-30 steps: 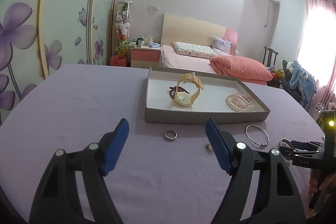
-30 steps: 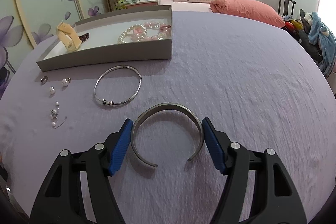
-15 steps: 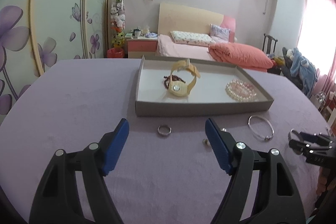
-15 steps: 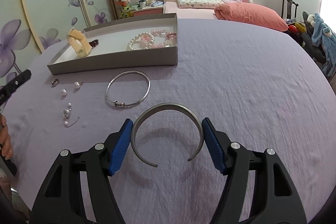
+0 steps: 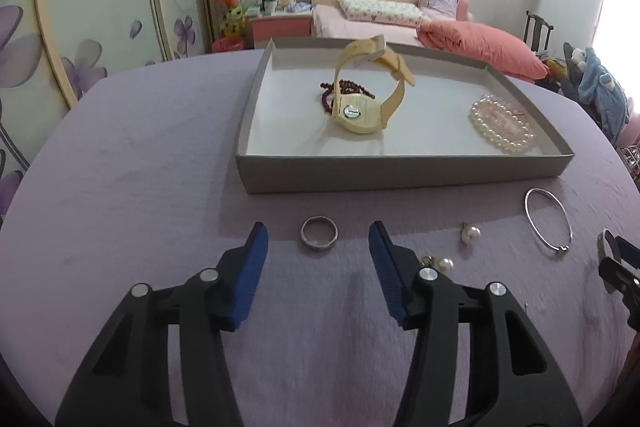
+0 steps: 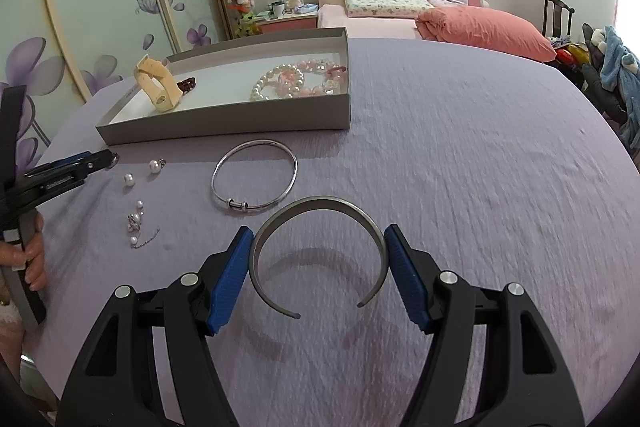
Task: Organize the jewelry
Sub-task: 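Close the left tool on the silver ring while the right holds the silver cuff bangle, then carry the ring and cuff into the gray tray and open both tools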
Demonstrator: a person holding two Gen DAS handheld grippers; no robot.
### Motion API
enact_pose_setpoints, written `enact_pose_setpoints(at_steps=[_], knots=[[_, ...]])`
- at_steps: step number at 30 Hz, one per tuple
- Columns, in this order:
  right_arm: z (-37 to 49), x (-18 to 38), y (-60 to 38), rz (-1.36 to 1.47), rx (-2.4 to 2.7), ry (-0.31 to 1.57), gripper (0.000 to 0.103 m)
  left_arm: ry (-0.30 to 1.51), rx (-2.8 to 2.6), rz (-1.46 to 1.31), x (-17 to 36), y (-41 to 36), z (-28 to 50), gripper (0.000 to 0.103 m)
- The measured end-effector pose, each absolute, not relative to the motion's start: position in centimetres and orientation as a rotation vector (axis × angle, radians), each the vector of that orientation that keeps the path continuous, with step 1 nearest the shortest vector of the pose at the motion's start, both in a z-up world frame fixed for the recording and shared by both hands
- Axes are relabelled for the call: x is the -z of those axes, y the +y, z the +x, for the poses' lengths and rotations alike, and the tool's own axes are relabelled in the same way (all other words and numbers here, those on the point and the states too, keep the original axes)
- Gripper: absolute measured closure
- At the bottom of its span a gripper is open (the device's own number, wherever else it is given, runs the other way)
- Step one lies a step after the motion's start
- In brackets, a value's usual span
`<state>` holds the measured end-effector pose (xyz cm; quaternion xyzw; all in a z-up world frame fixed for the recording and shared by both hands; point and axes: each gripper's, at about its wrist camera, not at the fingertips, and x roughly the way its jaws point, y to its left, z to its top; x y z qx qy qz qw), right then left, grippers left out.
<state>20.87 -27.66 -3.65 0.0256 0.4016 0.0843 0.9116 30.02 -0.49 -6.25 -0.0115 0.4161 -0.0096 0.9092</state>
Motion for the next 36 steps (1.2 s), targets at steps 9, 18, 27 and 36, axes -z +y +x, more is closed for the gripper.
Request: enact_pose_setpoints(at_steps=[9,18,27,36], knots=[[21.0,3.6,-27.3,0.051,-0.186,0.829,0.036,0.898,0.001,-0.017,6.7,-0.9,31.0,0.072],[20.5,3.3,-27.3,0.054,-0.188,0.816,0.036,0.893,0.005,-0.033,6.6,-0.6,31.2,0.081],[19.8,3.0,-27.2,0.053,-0.194,0.805,0.036,0.844,-0.003,-0.024,5.6,-0.2,29.7,0.081],[18.2,1.0,-26.6,0.056,-0.221,0.741,0.036,0.779,0.002,-0.024,3.5,-0.1,28.4,0.081]])
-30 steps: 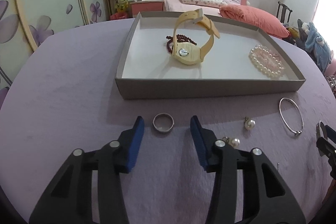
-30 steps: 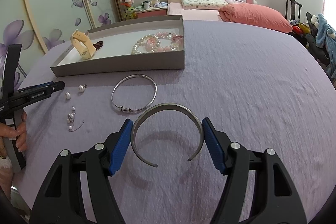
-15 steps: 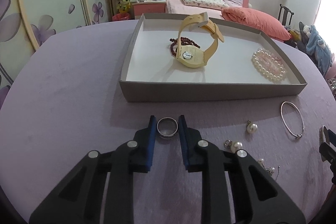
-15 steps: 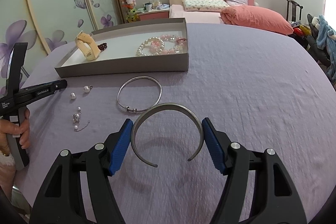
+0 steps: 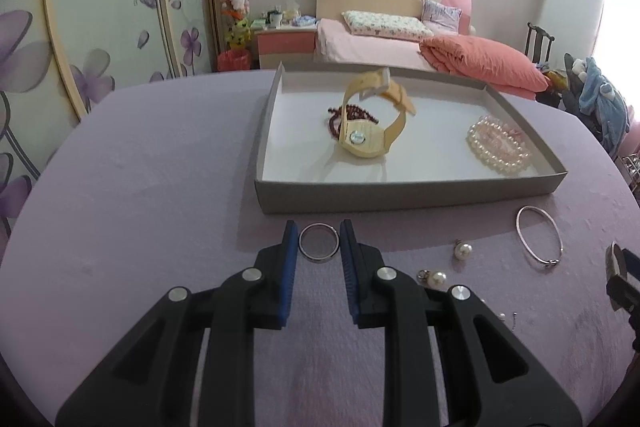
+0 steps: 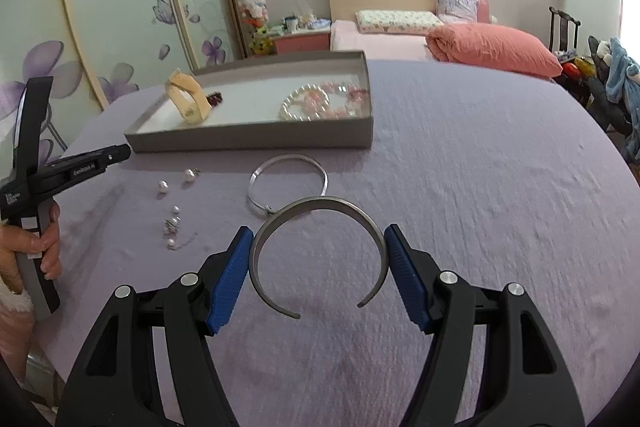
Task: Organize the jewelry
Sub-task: 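Carry the ring and cuff into the gray tray and open both tools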
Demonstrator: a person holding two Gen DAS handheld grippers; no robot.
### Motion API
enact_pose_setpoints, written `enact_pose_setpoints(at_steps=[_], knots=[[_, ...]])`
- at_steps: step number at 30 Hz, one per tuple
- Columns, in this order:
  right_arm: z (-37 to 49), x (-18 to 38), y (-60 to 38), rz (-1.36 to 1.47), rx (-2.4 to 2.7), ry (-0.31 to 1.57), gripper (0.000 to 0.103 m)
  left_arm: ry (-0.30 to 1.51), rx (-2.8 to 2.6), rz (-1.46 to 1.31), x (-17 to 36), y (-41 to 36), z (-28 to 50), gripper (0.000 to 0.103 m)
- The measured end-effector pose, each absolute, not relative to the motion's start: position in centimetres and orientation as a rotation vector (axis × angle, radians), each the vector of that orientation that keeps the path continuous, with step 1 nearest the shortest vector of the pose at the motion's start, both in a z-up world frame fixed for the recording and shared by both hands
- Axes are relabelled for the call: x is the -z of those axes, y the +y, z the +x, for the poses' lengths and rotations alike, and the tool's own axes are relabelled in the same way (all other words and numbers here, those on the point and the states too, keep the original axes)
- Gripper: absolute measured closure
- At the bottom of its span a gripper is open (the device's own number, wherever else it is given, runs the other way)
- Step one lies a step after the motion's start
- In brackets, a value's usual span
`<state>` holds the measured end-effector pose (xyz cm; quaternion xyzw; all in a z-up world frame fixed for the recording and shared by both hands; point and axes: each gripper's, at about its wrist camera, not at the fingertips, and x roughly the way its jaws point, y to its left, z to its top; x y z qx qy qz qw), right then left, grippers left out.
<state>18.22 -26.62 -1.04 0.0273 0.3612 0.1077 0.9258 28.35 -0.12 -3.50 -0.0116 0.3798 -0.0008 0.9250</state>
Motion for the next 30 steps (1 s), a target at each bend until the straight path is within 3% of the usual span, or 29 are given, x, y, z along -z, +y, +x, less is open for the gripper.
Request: enact_pose_setpoints(at_steps=[16,30], knots=[[17.9,-3.7,-24.4,0.066,-0.269,0.522,0.036,0.537,0.023,-0.040,-2.8,0.2,23.9,0.081],[23.2,-6.2,-23.3,0.095,-0.238,0.404,0.036,0.419,0.063,-0.055,-5.3,-0.9,27.1,0.081]])
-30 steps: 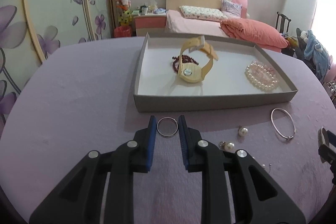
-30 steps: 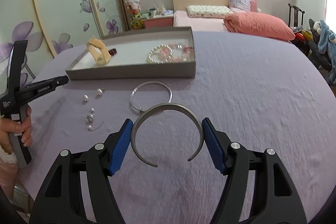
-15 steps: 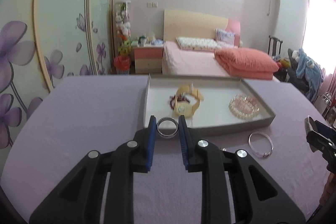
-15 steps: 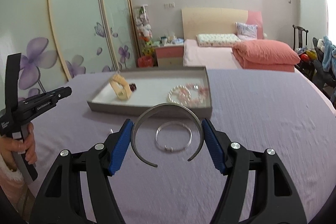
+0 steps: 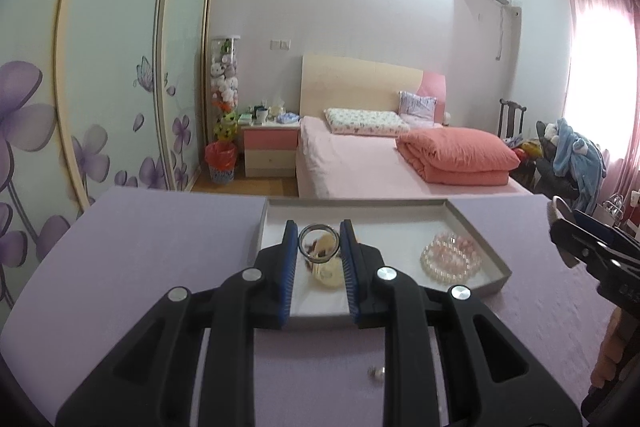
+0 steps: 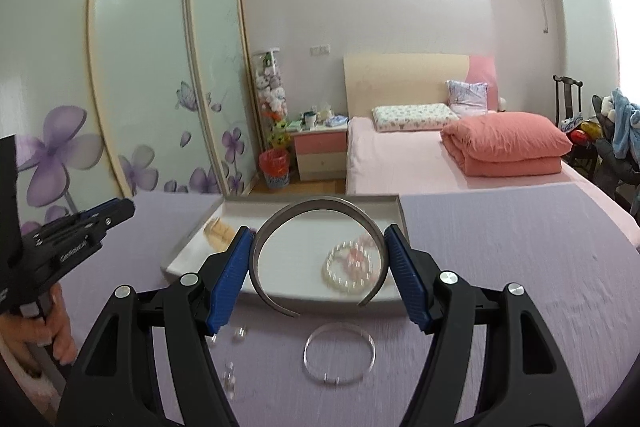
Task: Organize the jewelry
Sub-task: 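Carry the ring and cuff into the gray tray and open both tools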
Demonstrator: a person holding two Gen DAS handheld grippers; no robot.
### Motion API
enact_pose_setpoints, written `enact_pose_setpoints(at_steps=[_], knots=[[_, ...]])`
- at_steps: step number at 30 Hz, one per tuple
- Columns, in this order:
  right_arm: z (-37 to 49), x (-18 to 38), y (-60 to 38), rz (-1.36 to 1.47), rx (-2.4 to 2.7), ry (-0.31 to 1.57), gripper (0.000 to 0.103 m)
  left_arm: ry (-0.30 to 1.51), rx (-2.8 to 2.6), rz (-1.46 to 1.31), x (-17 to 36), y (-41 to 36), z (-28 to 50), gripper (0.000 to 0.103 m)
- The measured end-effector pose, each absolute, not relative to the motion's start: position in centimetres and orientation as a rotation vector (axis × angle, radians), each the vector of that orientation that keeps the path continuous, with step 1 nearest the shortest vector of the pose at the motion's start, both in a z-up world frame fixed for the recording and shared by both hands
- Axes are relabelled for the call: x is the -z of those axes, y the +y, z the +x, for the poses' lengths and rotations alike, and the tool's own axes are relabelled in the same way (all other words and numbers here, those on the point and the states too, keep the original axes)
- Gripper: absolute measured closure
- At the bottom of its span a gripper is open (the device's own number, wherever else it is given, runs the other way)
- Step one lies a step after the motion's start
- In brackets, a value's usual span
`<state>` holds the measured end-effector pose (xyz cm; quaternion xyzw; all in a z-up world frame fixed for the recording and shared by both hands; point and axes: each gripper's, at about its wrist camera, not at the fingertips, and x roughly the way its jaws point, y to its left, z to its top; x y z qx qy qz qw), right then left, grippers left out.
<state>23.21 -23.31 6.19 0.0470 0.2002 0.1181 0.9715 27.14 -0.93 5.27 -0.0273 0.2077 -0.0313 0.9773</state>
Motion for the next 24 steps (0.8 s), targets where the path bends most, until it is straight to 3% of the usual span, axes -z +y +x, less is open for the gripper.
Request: enact_pose_setpoints(at_steps=[24], knots=[[33.4,-1.4,-21.8,0.109,-0.195,0.513,0.036,0.427,0.084,-0.087,-3.0,-1.4,37.4,0.081]])
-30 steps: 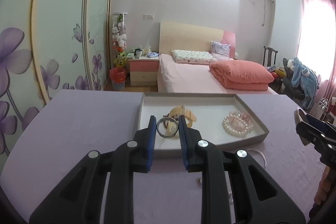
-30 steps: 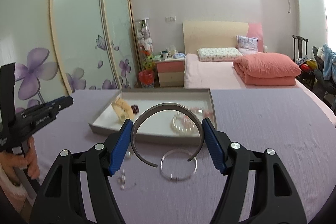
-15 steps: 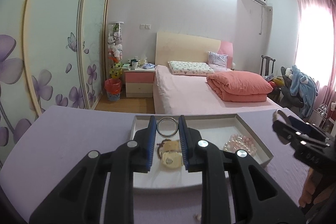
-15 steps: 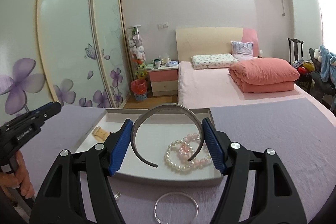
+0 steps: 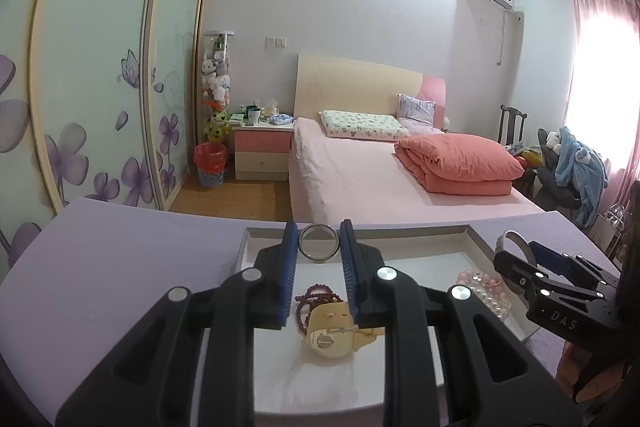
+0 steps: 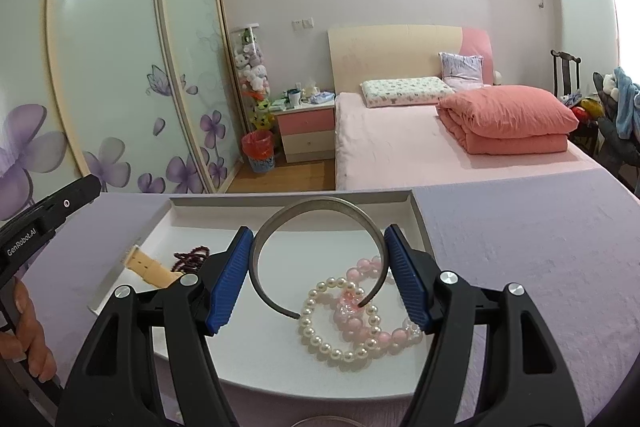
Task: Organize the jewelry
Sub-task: 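Carry the ring and cuff into the gray tray and open both tools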
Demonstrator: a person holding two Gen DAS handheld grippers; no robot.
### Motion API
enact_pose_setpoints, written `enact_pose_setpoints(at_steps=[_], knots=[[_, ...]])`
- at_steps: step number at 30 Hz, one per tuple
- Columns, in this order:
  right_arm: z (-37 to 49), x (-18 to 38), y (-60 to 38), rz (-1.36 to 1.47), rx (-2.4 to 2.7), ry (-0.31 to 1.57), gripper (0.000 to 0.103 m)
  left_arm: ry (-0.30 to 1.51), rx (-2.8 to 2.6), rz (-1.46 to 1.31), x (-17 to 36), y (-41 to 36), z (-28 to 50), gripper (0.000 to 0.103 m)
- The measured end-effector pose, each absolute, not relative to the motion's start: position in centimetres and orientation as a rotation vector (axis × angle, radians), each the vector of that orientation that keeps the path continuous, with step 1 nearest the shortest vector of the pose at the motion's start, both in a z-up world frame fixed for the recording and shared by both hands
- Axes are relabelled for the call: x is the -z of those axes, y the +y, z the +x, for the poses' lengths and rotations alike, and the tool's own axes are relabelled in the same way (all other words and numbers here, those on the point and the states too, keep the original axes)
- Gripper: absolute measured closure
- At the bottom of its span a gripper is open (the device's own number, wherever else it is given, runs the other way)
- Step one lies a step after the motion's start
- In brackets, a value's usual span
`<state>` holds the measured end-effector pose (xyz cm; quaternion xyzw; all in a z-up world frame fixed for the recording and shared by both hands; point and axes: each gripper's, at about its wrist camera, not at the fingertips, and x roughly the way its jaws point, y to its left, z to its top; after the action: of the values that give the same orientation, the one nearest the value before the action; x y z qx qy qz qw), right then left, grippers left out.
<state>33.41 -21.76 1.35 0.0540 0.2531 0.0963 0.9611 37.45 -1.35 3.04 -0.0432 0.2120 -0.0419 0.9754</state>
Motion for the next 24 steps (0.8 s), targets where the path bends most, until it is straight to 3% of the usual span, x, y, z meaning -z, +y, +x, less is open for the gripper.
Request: enact_pose_setpoints(at_steps=[19,24], knots=[[35.3,0.3,-21.9,0.140,-0.196,0.575,0.034,0.464,0.106,-0.068,-1.7,-1.5,39.4,0.081],[35.0,-0.1,-21.8,0.133,-0.214,0.571,0.028,0.480,0.113,-0.065,-1.3,-1.6,40.1,0.081]])
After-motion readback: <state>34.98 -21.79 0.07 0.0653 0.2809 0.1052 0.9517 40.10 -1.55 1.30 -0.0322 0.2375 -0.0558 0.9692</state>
